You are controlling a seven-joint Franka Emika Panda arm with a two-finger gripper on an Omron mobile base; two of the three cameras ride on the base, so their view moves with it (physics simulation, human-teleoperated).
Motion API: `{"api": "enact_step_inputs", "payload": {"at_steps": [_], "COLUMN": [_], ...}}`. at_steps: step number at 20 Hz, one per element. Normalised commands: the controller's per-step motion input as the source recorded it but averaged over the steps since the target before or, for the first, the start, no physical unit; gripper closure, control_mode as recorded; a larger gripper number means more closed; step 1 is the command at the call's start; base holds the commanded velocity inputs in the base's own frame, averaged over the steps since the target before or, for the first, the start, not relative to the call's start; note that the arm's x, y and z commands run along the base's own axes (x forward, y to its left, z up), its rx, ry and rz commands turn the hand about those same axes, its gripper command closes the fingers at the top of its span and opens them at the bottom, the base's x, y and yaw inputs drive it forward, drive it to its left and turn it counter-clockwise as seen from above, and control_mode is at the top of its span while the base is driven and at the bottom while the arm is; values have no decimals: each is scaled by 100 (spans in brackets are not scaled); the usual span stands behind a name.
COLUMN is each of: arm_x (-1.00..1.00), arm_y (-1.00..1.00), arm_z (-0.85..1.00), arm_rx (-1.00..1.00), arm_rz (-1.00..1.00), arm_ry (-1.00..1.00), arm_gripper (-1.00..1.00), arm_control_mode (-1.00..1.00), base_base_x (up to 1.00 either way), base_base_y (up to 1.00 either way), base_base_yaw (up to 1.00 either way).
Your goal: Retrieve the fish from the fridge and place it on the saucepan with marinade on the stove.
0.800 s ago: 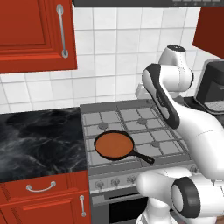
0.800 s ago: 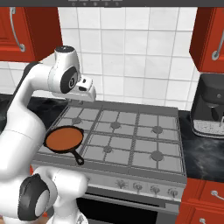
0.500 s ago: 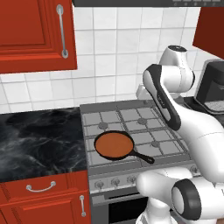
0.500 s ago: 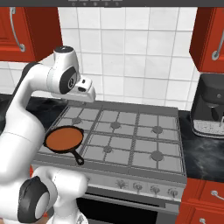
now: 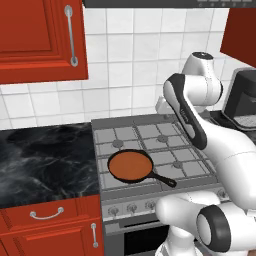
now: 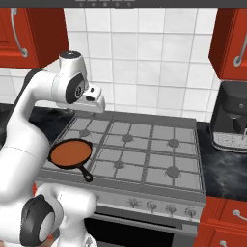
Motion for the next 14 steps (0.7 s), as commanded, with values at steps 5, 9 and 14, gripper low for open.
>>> {"api": "enact_step_inputs", "payload": {"at_steps": [5, 9, 14], "arm_x": [-31, 0, 0], "arm_y": [0, 0, 0], "arm_z": [0, 0, 0], "arm_rx": [0, 0, 0], "arm_rz": [0, 0, 0], "arm_ry": [-9, 0, 0], "arm_gripper": [-100, -100, -100], "arm_control_mode": [-100, 100, 100], "base_base_x": [0, -99, -92], "base_base_y": [0, 0, 11], "base_base_yaw": [0, 4, 17]}}
